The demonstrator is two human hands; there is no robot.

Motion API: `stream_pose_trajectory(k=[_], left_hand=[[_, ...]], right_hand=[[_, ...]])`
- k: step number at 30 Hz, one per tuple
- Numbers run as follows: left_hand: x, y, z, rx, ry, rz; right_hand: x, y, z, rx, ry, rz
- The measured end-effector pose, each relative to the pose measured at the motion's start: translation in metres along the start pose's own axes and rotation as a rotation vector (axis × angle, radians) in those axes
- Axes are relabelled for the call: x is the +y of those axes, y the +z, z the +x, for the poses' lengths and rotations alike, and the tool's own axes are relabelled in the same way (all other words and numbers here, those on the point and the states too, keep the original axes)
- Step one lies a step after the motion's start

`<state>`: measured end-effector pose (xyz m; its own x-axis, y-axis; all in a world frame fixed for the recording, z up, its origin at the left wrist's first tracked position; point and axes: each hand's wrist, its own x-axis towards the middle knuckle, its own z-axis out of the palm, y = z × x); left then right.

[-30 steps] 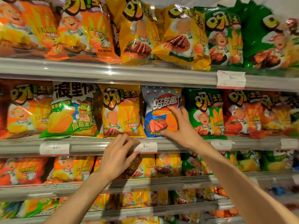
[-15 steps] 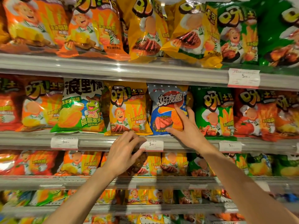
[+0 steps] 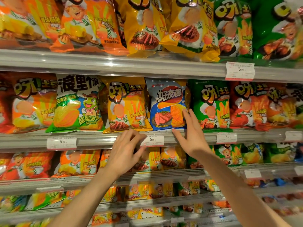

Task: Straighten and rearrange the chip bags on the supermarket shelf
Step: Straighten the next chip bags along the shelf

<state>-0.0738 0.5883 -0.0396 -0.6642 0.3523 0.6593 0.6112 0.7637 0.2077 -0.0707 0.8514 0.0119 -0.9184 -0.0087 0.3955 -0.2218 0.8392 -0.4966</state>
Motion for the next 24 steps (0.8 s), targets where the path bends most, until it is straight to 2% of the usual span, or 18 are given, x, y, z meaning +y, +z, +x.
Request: stream_pose_trajectory(k=[5, 11, 15, 21, 24], left_hand=[[0.009, 0.004, -0.016, 0.012, -0.041, -0.017], [0.024, 0.015, -0.052, -0.034, -0.147, -0.038], [0.036, 0.023, -0.084, -0.034, -0.298, -0.157], [0.081, 0.048, -0.111, -0.071, -0.525, -0.215], [0.117, 0.068, -0.105, -0.072, -0.593, -0.245]], right_hand=[[0.015, 0.029, -0.045, 0.162, -0.107, -0.203], [0.035, 0.049, -0.103, 0.029, 0.032, -0.246], [0.064, 0.053, -0.142, -0.041, 0.220, -0.168], [0.116, 0.030, -0.174, -0.064, 0.351, -0.003], [0.148, 0.009, -0.181, -0.039, 0.358, 0.044]])
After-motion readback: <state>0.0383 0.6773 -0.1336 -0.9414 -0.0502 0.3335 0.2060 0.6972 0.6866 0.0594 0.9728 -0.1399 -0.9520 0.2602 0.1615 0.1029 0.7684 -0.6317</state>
